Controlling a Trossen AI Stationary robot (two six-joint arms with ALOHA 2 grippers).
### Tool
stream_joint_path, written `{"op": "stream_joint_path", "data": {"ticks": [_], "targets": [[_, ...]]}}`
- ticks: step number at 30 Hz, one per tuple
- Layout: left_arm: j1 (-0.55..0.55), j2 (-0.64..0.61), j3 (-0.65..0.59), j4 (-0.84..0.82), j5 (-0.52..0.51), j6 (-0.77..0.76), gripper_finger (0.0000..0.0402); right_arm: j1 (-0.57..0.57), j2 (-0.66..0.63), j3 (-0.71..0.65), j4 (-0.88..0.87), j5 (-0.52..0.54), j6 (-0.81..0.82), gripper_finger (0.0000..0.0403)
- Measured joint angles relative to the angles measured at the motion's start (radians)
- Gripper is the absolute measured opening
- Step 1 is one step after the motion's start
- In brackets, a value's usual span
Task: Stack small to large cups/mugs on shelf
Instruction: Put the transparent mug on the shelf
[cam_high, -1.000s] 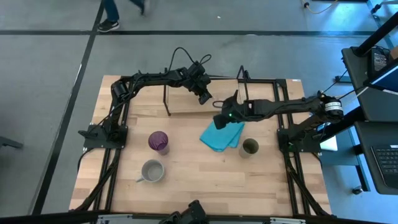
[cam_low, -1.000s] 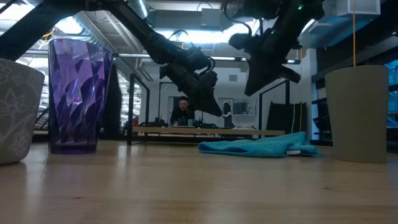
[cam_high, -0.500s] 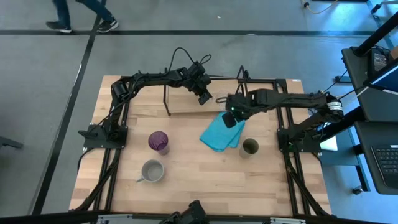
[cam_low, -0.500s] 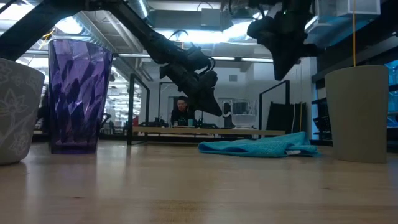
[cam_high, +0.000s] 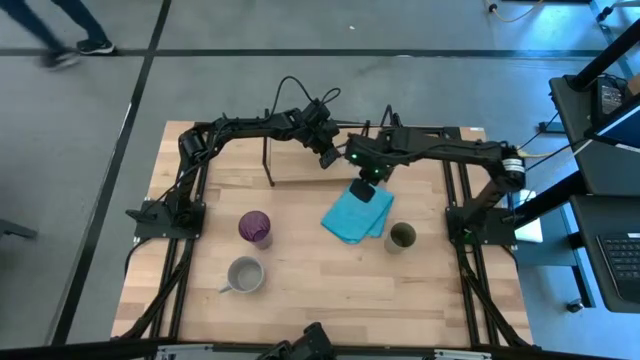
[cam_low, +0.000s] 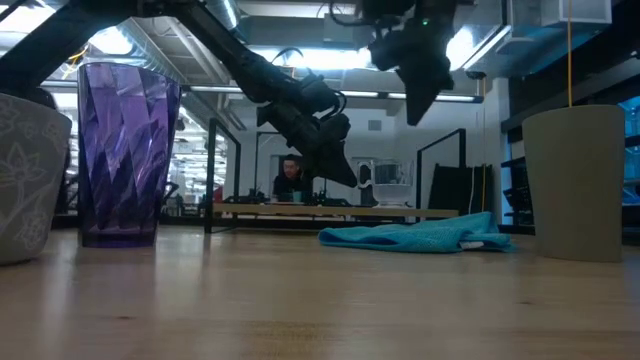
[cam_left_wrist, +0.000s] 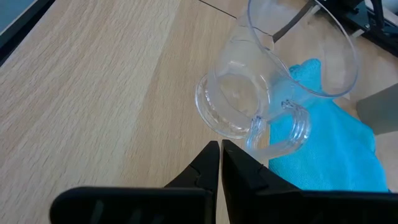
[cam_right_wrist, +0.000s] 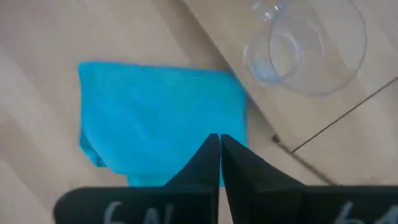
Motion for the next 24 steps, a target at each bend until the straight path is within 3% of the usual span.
{"op": "stream_joint_path", "data": {"ticks": [6,24], "targets": [[0.000,0.000,0.000,0.000,0.000,-0.001,0.0011,-0.031,0.076,0.031,-0.079,0.000,-0.116,0.0016],[0.000,0.000,0.000,0.044,-0.009,-0.012,0.0011,-0.081,0.049,0.031,-0.067,-0.086,-0.082,0.0016]]}}
